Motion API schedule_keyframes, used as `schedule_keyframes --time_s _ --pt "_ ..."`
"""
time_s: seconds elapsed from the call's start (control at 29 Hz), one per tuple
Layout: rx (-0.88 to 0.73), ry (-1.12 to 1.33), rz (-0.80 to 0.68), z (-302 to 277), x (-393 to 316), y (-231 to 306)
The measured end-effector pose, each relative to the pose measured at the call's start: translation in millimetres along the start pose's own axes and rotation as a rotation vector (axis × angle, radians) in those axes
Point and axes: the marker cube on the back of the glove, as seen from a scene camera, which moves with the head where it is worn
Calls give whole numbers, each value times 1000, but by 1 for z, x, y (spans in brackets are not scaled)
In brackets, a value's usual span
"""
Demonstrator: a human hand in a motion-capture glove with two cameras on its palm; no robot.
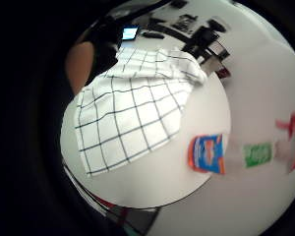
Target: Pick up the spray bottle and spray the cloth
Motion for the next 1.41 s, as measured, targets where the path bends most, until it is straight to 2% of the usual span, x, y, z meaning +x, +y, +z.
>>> schedule_keyframes --time_s 0.14,0.24,0.31,0.41,0.52,0.65,0.86,1.17,1.41 --pt "284 -265 290 -23 60 50" --pt "414 -429 542 -32 106 85" --pt "477 -495 647 -34 135 101" --pt "524 -593 729 -32 168 109" --pt "498 -697 735 -25 186 103" --pt "420 -871 671 -7 204 92" --pt "397 -1092 603 29 226 96" --pt "291 -991 621 10 206 46" --pt "346 -956 696 16 210 77"
